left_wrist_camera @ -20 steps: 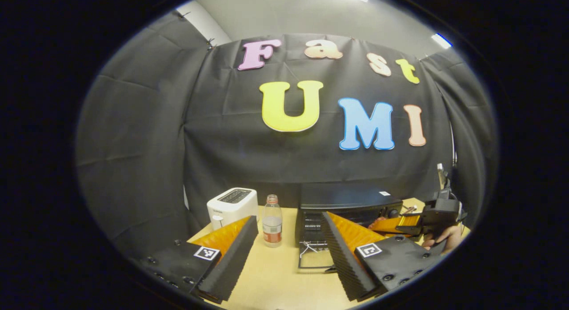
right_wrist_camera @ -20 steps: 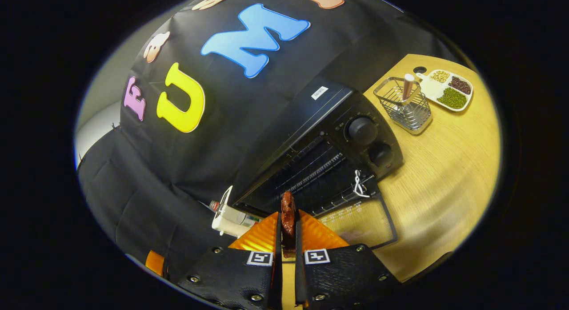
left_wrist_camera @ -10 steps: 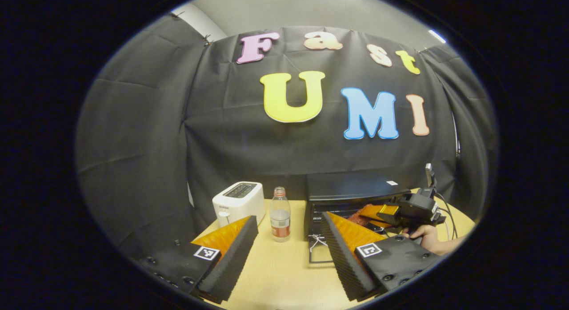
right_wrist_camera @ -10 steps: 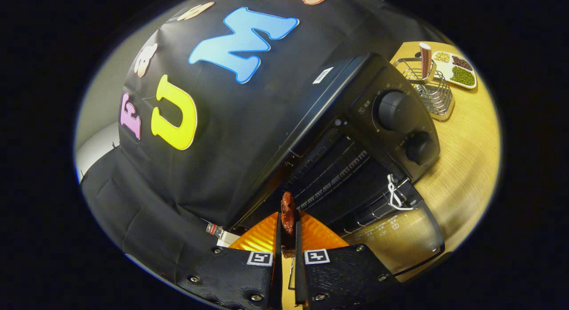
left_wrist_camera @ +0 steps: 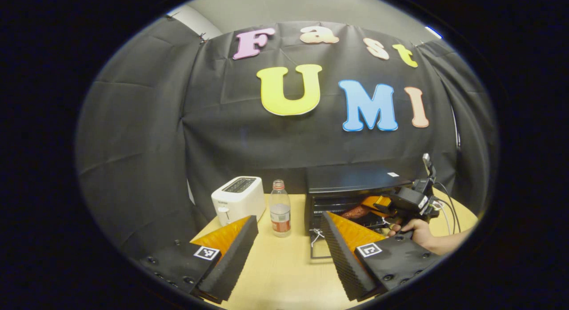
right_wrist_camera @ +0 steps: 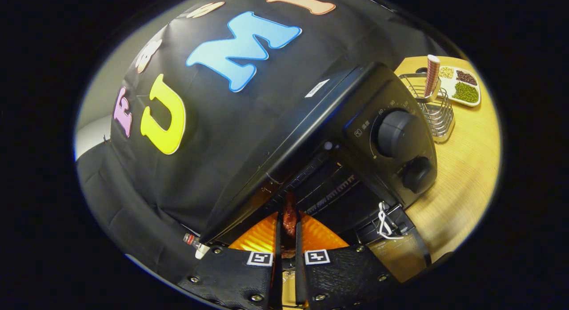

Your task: Open the electric oven with the left hand, put the food in, and close the electric oven.

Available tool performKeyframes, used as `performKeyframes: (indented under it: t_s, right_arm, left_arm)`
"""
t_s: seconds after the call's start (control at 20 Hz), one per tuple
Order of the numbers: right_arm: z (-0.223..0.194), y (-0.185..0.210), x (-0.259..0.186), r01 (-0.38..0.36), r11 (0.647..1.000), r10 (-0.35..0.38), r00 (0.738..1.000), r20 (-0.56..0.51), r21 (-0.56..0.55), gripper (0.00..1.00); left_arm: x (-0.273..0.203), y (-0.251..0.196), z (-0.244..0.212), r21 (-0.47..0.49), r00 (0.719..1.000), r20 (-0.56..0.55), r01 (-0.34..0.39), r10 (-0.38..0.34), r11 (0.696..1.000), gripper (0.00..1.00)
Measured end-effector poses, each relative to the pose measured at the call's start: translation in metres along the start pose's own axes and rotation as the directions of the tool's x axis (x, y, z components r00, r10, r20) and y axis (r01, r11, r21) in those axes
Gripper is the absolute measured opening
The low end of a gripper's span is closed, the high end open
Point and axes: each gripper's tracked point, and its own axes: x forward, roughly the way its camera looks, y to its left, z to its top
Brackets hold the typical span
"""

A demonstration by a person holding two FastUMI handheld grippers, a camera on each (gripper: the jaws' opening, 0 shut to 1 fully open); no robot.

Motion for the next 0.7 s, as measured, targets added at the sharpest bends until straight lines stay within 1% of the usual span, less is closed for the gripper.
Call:
performKeyframes:
  t_s: [0.05, 0.1, 0.15, 0.2, 0.25, 0.3, 0.35, 0.4, 0.45, 0.5, 0.55, 0.6, 0.65, 0.7]
  right_arm:
    - [0.001, -0.005, 0.002, 0.02, 0.999, -0.019, 1.0, 0.006, -0.031, 0.12]
    - [0.004, -0.007, 0.001, 0.025, 0.998, -0.024, 1.0, 0.016, -0.062, 0.17]
    - [0.003, -0.012, 0.002, 0.055, 0.994, -0.054, 0.998, 0.021, -0.098, 0.18]
    - [0.006, -0.015, 0.002, 0.076, 0.989, -0.072, 0.997, 0.034, -0.126, 0.24]
    - [0.008, -0.016, 0.002, 0.088, 0.985, -0.083, 0.996, 0.041, -0.146, 0.28]
    - [0.011, -0.021, 0.002, 0.117, 0.978, -0.109, 0.993, 0.053, -0.174, 0.3]
    - [0.014, -0.027, 0.001, 0.141, 0.969, -0.13, 0.989, 0.068, -0.201, 0.24]
    - [0.016, -0.03, -0.001, 0.163, 0.961, -0.148, 0.986, 0.08, -0.222, 0.36]
    - [0.019, -0.034, -0.003, 0.179, 0.955, -0.163, 0.983, 0.088, -0.237, 0.36]
    - [0.02, -0.034, -0.005, 0.177, 0.951, -0.159, 0.983, 0.09, -0.253, 0.36]
    - [0.022, -0.032, -0.008, 0.176, 0.947, -0.157, 0.983, 0.092, -0.267, 0.37]
    - [0.023, -0.031, -0.013, 0.175, 0.942, -0.154, 0.984, 0.095, -0.287, 0.37]
    - [0.024, -0.029, -0.018, 0.167, 0.936, -0.145, 0.985, 0.093, -0.31, 0.37]
    - [0.024, -0.028, -0.025, 0.163, 0.928, -0.141, 0.986, 0.09, -0.335, 0.37]
  left_arm:
    - [0.0, 0.0, -0.002, -0.005, 1.0, -0.005, 0.003, -0.003, 1.0, 0.96]
    - [0.0, 0.0, -0.002, -0.008, 1.0, -0.008, 0.006, -0.006, 1.0, 1.0]
    - [0.0, 0.0, -0.002, -0.006, 1.0, -0.008, 0.006, -0.006, 1.0, 1.0]
    - [0.001, 0.0, -0.001, 0.0, 1.0, -0.005, 0.006, -0.006, 1.0, 0.96]
    - [0.001, 0.0, 0.0, 0.008, 1.0, 0.0, 0.004, -0.004, 1.0, 0.96]
    - [0.0, -0.002, 0.0, 0.017, 1.0, 0.004, 0.002, -0.002, 1.0, 1.0]
    - [0.001, -0.003, 0.0, 0.024, 1.0, 0.005, 0.002, -0.002, 1.0, 0.98]
    - [0.001, -0.004, 0.0, 0.026, 1.0, 0.003, 0.004, -0.004, 1.0, 0.96]
    - [0.001, -0.006, -0.001, 0.023, 1.0, 0.002, 0.007, -0.007, 1.0, 0.96]
    - [0.001, -0.005, -0.002, 0.018, 1.0, 0.0, 0.012, -0.012, 1.0, 1.0]
    - [0.001, -0.006, -0.002, 0.013, 1.0, 0.001, 0.017, -0.017, 1.0, 1.0]
    - [0.0, -0.007, -0.002, 0.009, 1.0, 0.003, 0.022, -0.022, 1.0, 0.96]
    - [0.001, -0.01, -0.001, 0.005, 1.0, 0.005, 0.028, -0.028, 1.0, 0.96]
    - [0.0, -0.016, 0.0, 0.001, 0.999, 0.01, 0.036, -0.036, 0.999, 1.0]
